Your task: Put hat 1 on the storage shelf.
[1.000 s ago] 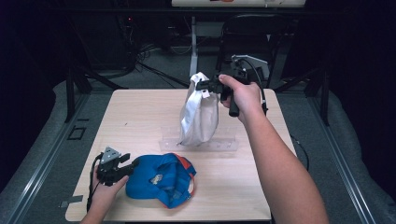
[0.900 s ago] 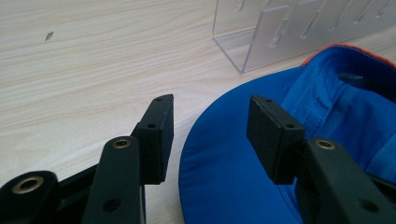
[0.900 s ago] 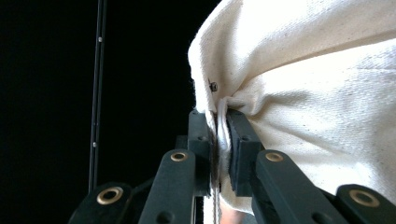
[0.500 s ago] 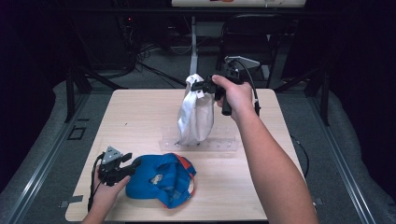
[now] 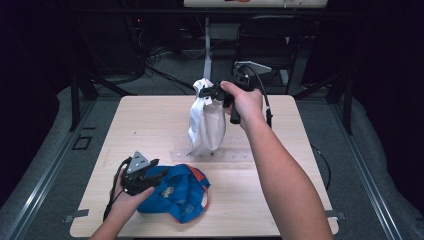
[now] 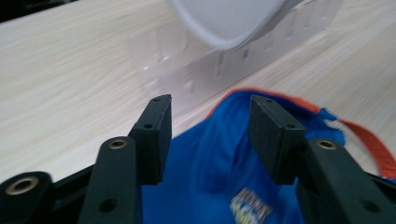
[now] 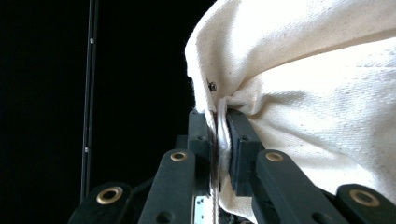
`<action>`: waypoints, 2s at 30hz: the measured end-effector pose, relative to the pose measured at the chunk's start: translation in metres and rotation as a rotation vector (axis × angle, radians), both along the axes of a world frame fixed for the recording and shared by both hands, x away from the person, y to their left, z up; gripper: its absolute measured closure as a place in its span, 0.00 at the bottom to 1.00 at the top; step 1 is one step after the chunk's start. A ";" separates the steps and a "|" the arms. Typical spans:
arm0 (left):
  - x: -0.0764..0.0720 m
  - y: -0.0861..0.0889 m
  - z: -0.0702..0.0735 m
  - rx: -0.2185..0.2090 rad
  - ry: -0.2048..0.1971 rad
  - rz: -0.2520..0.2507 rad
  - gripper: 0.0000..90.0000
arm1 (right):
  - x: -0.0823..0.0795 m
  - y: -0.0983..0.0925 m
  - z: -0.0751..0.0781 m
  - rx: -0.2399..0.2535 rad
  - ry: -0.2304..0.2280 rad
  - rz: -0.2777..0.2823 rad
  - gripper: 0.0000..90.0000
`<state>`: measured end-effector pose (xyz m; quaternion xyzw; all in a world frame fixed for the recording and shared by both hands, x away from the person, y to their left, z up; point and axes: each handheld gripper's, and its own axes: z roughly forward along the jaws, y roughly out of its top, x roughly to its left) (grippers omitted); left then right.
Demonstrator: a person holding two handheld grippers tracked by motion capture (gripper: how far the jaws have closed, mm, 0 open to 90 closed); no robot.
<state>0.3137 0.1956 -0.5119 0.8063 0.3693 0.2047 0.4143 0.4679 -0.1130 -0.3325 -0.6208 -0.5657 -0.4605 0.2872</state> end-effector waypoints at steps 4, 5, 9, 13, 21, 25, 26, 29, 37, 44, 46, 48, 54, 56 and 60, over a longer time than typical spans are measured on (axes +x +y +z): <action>0.008 -0.029 0.007 0.041 -0.010 -0.039 0.57 | -0.001 0.004 -0.001 0.000 -0.003 0.006 0.91; 0.009 -0.035 0.008 0.048 -0.011 -0.045 0.58 | -0.001 0.004 -0.001 -0.003 -0.004 0.009 0.91; 0.016 -0.051 0.011 0.060 -0.018 -0.047 0.63 | -0.002 0.006 -0.001 0.002 -0.009 0.012 0.91; 0.021 -0.063 0.013 0.055 -0.023 -0.053 0.67 | -0.003 0.005 -0.002 0.005 -0.011 0.006 0.91; 0.029 -0.074 0.014 0.062 -0.030 -0.046 0.71 | -0.004 0.001 -0.003 0.013 -0.009 0.002 0.91; 0.030 -0.075 0.015 0.065 -0.035 -0.042 0.84 | -0.005 -0.001 -0.004 0.015 -0.008 0.002 0.91; 0.030 -0.074 0.015 0.065 -0.035 -0.041 0.85 | -0.005 -0.001 -0.004 0.014 -0.006 0.006 0.91; 0.030 -0.071 0.015 0.070 -0.035 -0.039 0.88 | -0.006 -0.002 -0.004 0.013 -0.006 0.009 0.91; 0.033 -0.053 0.008 -0.002 -0.010 -0.026 0.92 | -0.008 -0.002 -0.010 -0.008 0.002 0.020 0.91; 0.034 -0.045 0.001 -0.042 0.005 -0.012 0.93 | -0.008 0.002 -0.018 -0.040 0.013 0.035 0.91; 0.034 -0.042 -0.002 -0.060 0.016 -0.006 0.93 | -0.008 0.004 -0.019 -0.048 0.013 0.033 0.91; 0.034 -0.039 -0.004 -0.084 0.023 -0.003 0.93 | -0.008 0.005 -0.022 -0.053 0.012 0.039 0.90; 0.035 -0.035 -0.010 -0.092 0.042 0.000 0.93 | -0.008 0.009 -0.027 -0.083 0.014 0.049 0.90; 0.035 -0.034 -0.012 -0.095 0.046 0.004 0.94 | -0.008 0.012 -0.029 -0.090 0.014 0.055 0.90; 0.036 -0.035 -0.017 -0.051 0.087 -0.010 0.94 | -0.007 0.017 -0.032 -0.133 0.012 0.058 0.90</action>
